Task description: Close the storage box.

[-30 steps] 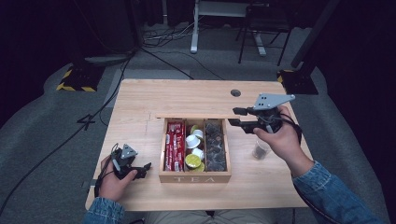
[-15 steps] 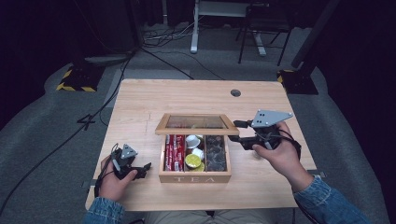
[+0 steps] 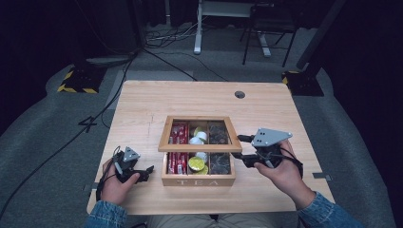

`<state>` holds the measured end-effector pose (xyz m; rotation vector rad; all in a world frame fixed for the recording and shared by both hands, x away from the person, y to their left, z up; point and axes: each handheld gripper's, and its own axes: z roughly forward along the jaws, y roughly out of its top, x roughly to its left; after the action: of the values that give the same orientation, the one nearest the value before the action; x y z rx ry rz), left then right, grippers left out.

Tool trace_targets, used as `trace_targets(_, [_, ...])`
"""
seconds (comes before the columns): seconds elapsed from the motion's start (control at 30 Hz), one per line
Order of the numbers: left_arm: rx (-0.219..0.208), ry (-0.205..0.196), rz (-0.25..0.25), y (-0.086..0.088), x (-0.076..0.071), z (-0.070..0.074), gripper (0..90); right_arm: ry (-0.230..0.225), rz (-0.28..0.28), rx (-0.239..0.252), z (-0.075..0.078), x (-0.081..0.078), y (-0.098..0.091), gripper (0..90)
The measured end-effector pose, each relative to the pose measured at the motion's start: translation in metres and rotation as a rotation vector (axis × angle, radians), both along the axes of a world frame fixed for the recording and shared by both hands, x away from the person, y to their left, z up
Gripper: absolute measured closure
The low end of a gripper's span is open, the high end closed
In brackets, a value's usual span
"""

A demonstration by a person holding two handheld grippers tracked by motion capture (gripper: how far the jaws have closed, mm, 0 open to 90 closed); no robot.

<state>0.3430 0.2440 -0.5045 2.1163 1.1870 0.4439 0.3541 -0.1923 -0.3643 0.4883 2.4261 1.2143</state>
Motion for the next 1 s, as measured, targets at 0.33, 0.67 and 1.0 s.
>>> trace_targets(0.33, [0.004,-0.001,-0.003,0.000,0.000,0.000,14.4,0.008,-0.012,-0.015,-0.018,-0.011,-0.001,39.9])
trace_targets(0.67, [0.003,-0.001,0.000,0.000,0.000,0.000,14.4,0.023,-0.030,-0.016,-0.033,-0.019,-0.001,37.6])
trace_targets(1.0, [0.003,0.000,0.000,0.000,-0.001,0.000,14.5,0.061,-0.032,-0.020,-0.051,-0.026,-0.002,39.5])
